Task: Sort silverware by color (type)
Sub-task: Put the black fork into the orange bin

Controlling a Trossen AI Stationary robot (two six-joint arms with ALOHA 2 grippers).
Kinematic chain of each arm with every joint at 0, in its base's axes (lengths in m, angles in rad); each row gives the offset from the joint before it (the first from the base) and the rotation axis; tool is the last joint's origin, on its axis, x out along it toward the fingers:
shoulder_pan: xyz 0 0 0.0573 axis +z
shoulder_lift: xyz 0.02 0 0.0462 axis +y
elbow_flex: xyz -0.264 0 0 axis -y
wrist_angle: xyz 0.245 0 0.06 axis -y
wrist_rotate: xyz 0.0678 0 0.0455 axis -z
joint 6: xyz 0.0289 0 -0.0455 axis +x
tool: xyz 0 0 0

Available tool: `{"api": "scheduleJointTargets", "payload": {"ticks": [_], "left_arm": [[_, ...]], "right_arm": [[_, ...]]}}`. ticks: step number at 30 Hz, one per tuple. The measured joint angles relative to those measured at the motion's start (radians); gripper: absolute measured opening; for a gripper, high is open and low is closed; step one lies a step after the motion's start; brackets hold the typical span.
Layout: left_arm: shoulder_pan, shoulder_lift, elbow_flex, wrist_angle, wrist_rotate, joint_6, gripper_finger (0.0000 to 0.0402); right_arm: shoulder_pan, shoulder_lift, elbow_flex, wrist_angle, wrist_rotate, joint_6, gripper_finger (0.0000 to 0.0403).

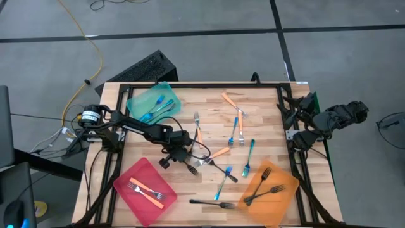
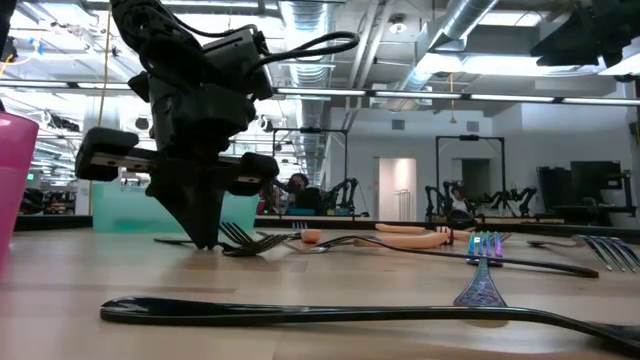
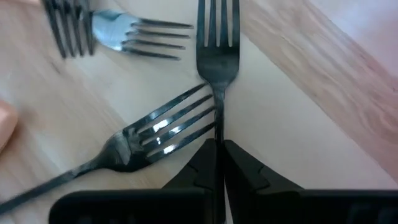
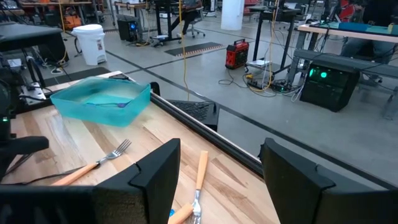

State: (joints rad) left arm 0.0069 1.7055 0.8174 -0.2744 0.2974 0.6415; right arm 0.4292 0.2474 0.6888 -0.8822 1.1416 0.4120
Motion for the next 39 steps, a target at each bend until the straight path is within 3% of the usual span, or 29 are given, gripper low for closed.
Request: {"api": "scheduleJointTargets", "payload": {"ticks": [10,23,33,39], "left_arm": [[-0.028,0.003,0.049,-0.026,-0.120,-0.235,0.0000],[-0.028,0.003,0.139,-0.134,-0.125,-0.325,0.0000],[-0.074,0.001,0.319,-0.305,-0.095,-0.421,0.0000],[-0.113,0.001,0.420,-0.303,-0.108,-0.562,0.0000]], "right_arm": [[0.000,0.000,0.000,0.000,0.000,0.000,0.0242],[0.000,0.000,0.000,0.000,0.000,0.000,0.0242],[0.000,0.000,0.000,0.000,0.000,0.000,0.0242],[0.000,0.000,0.000,0.000,0.000,0.000,0.0242]]}}
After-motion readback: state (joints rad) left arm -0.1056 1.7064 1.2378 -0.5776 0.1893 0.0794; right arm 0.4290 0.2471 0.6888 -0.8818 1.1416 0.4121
